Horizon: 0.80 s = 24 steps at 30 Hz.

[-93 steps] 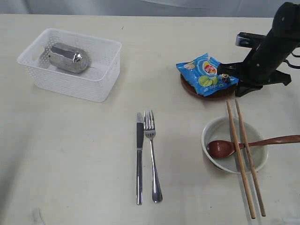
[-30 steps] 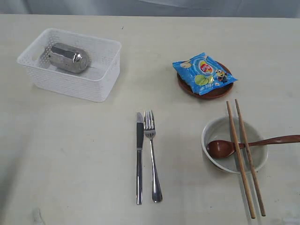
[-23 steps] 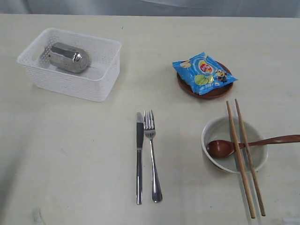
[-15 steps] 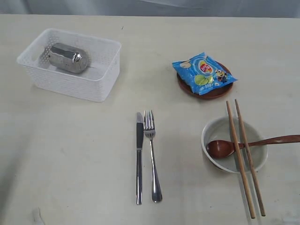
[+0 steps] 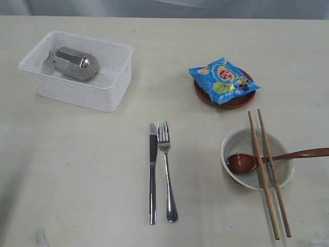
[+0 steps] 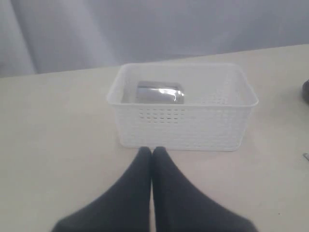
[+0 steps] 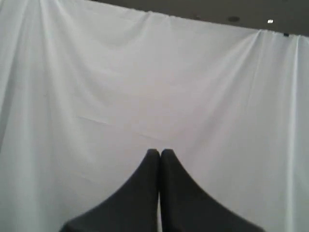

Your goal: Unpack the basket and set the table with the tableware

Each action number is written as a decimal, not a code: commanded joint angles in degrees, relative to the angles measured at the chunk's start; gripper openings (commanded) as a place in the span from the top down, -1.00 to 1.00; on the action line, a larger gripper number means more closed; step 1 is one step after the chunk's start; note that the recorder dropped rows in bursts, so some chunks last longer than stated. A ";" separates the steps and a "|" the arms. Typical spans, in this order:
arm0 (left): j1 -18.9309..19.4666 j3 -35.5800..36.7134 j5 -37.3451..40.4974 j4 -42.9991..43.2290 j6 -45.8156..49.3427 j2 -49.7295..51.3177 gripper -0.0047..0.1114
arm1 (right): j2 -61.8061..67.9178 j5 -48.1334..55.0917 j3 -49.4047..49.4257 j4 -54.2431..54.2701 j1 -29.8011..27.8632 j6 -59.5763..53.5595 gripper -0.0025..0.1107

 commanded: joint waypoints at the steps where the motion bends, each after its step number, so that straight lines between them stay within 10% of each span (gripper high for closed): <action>1: -0.25 0.13 -0.14 -0.21 0.00 -0.26 0.92 | -0.28 -2.28 8.02 -5.32 -1.06 3.39 0.95; 24: -0.25 0.13 -0.14 -0.21 0.00 -0.26 0.92 | -0.28 12.44 25.73 -5.49 -1.43 5.03 0.95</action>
